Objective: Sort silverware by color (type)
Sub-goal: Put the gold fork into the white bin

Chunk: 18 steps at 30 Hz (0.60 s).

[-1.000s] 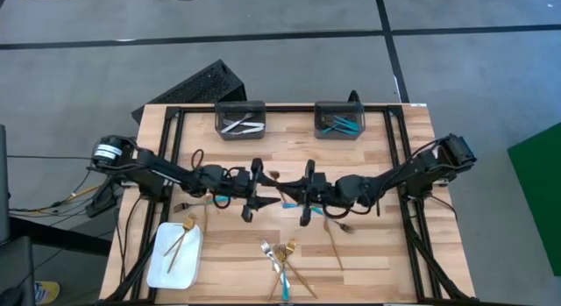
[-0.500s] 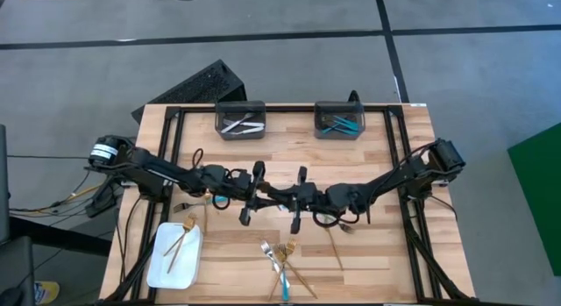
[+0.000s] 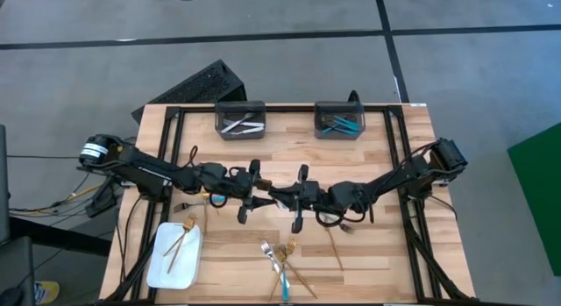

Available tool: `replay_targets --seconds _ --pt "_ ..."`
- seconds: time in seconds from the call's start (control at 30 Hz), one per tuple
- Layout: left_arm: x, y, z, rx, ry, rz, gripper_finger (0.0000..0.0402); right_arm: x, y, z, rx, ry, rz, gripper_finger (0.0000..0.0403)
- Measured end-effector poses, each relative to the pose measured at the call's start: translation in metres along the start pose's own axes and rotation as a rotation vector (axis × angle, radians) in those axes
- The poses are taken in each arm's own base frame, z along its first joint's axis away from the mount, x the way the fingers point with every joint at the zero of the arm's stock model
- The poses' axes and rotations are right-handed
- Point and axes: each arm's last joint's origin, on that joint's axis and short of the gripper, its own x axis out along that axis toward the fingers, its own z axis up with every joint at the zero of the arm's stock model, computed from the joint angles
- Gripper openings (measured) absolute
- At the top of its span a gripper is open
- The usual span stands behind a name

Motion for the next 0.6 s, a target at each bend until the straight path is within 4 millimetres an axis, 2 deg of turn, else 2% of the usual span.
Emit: replay_targets --seconds 0.3,0.53,0.6 --pt "0.0 0.0 0.002 0.005 -0.019 0.005 0.011 0.0 0.0 -0.003 -0.007 0.027 0.003 0.0024" --pt "0.0 -0.001 0.0 0.003 0.0 -0.029 0.0018 0.0 -0.001 -0.01 0.038 0.09 -0.008 0.0034" --pt "0.0 -0.002 -0.003 0.001 0.035 -0.029 0.0011 0.0 -0.001 -0.012 0.032 0.108 -0.012 0.0044"
